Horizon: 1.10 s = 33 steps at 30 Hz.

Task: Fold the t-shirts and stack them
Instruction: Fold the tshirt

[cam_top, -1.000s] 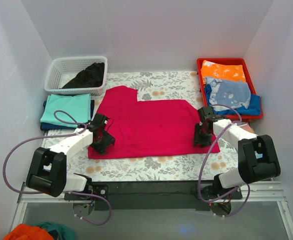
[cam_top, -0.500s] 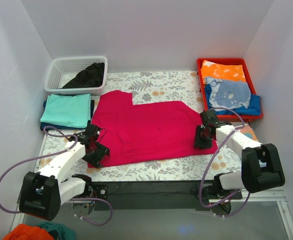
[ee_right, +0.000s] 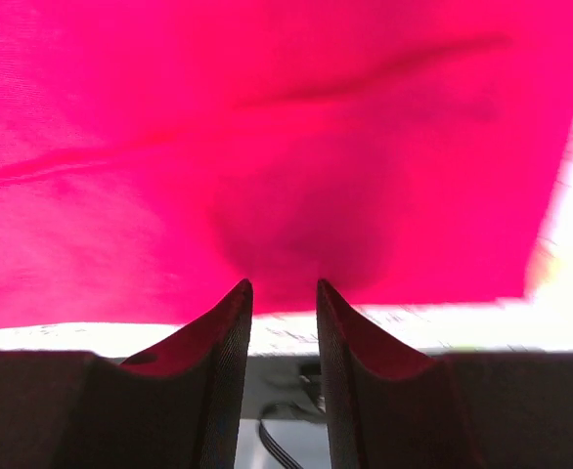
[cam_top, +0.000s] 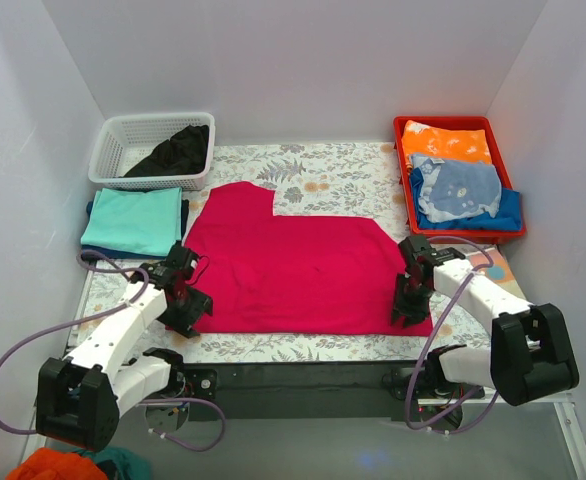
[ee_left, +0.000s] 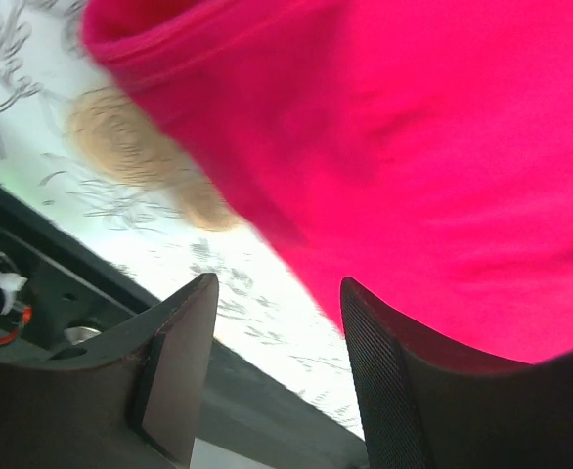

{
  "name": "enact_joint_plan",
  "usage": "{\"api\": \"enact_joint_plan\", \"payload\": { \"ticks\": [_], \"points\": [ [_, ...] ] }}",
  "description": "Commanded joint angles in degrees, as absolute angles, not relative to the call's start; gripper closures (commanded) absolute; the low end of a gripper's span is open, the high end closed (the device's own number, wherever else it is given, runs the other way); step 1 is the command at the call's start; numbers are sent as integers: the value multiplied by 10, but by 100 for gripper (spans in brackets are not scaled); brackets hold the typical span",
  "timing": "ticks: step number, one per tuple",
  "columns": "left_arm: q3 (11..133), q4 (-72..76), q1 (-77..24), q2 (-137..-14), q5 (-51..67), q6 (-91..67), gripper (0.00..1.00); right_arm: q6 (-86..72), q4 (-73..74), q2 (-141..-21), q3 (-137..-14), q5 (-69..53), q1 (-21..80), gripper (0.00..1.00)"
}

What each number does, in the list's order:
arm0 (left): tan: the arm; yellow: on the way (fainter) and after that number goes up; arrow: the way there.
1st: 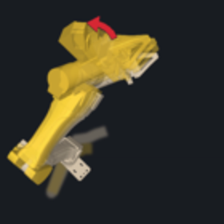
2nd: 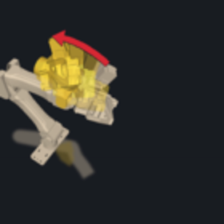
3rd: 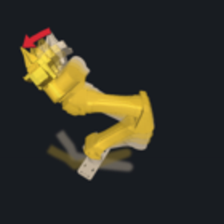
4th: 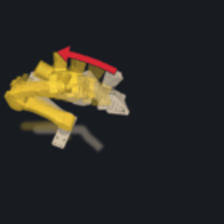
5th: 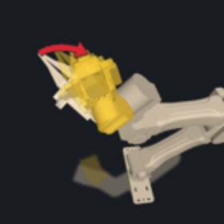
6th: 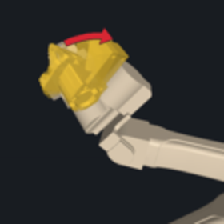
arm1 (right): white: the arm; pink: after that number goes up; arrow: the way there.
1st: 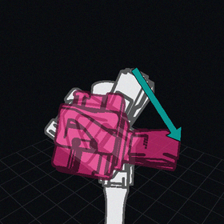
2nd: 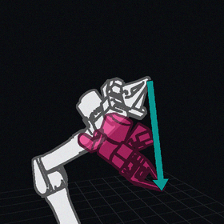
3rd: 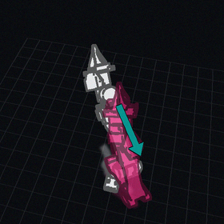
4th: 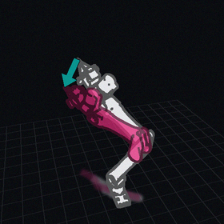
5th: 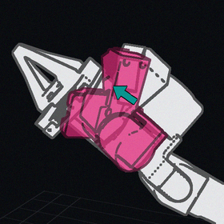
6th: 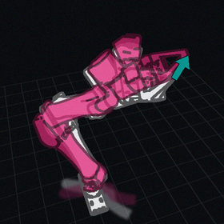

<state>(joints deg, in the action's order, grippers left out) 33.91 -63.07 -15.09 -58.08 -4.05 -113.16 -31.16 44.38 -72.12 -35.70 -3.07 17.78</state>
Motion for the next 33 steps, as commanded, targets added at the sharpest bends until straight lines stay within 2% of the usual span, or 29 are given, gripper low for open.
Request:
{"api": "enact_joint_plan", "payload": {
  "ticks": [1,7,13,19,25,29,33],
  "points": [
    [453,-633,-148,-589,-102,-1101,49,-323,534,-693,-438,90,180,61],
    [559,-571,-148,-666,-152,-1003,49,-287,523,-734,-575,165,180,56],
    [657,-425,-148,-818,-127,-898,50,-275,483,-839,-662,147,180,57],
    [809,-340,-148,-996,-178,-836,57,-277,437,-857,-648,121,187,58],
    [912,-287,-148,-1121,-231,-777,59,-261,369,-860,-607,81,200,58],
    [935,-283,-148,-1161,-245,-742,60,-235,345,-888,-617,58,225,58],
    [877,-288,-148,-1116,-245,-750,60,-222,354,-927,-642,69,274,58]
  ]
}}
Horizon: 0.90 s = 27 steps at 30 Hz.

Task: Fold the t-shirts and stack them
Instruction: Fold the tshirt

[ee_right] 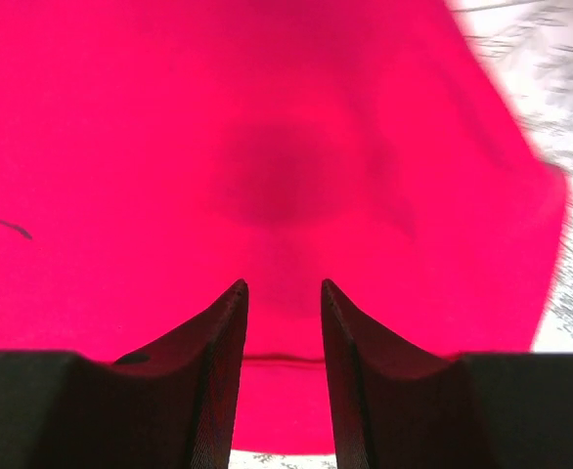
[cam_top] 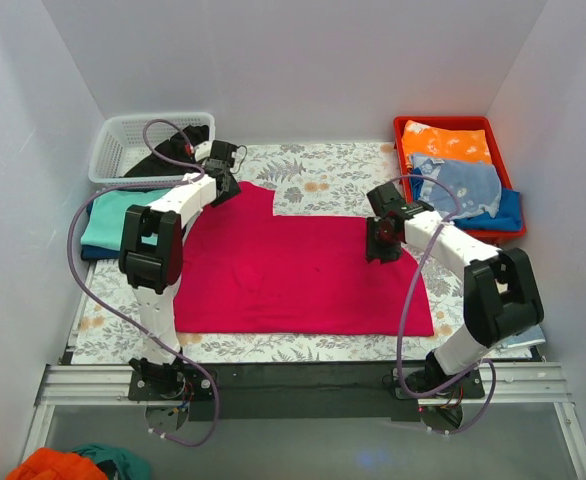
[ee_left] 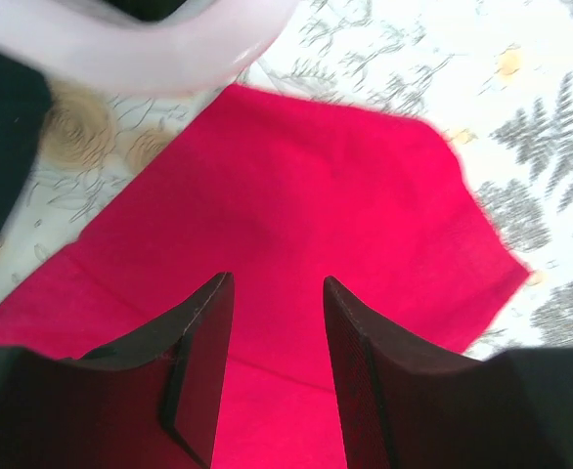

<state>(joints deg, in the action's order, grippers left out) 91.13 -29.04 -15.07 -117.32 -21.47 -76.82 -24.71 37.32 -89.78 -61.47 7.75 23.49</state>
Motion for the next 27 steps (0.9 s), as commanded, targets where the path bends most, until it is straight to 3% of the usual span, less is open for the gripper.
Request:
{"api": "enact_joint_plan", "payload": {
  "ticks": [1,10,27],
  "points": [
    [862,-291,-147,-1103,-246,-751,60,-223,355,-935,-643,72,281,58],
    [689,-382,-159,-970,-200,-802,59,-223,357,-964,-616,62,326,56],
    [558,-437,-188,-961,-134,-938,59,-219,351,-1015,-577,62,330,54]
  ]
}}
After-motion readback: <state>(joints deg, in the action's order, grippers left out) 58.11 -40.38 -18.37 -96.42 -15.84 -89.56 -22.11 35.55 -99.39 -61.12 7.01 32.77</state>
